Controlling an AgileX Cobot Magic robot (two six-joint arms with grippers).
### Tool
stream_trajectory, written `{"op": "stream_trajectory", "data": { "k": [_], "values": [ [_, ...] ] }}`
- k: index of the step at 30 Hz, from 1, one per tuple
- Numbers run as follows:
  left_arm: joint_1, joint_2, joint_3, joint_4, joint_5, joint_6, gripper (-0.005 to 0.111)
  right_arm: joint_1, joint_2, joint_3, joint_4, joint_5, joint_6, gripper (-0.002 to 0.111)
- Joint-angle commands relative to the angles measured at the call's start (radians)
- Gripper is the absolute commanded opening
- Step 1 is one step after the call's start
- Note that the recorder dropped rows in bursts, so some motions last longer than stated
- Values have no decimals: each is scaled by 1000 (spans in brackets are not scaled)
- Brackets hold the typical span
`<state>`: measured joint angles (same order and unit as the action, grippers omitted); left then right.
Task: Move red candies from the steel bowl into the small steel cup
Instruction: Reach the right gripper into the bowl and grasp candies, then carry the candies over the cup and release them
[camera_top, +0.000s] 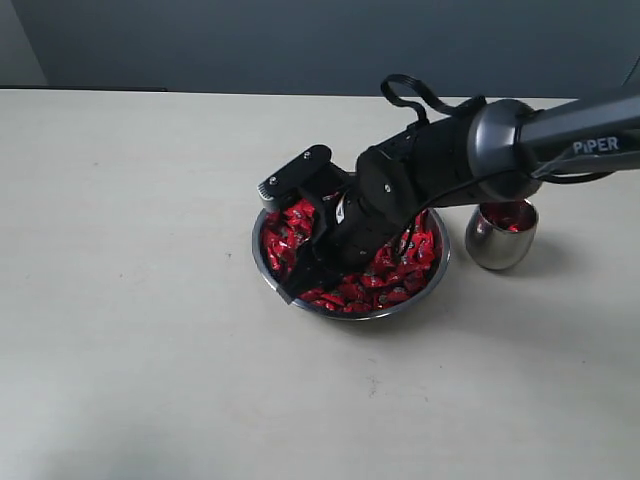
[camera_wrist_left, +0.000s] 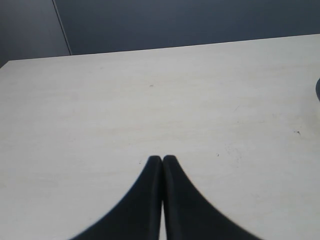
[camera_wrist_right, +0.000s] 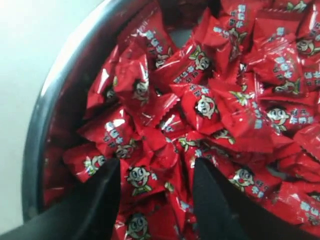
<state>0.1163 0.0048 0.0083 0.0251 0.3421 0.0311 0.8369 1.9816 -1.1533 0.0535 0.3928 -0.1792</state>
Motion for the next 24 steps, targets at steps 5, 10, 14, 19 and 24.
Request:
{"op": "stream_trajectory", "data": {
  "k": [5,10,14,19,24],
  "values": [
    [-8,-5,-8,2,-5,-2,0,1,12,-9,-31,-59,-9,-1],
    [-8,-5,-8,2,-5,-2,0,1,-35,-9,-54,-42,-9,0],
    [-8,-5,-8,2,-5,-2,0,1,-107,-9,-89,22,1,0],
    [-8,-5,-8,2,-5,-2,0,-23,-206,-9,-104,103,26,0],
    [-8,-5,-8,2,-5,-2,0,-148,-308,36,-115,129,74,0]
  ]
}}
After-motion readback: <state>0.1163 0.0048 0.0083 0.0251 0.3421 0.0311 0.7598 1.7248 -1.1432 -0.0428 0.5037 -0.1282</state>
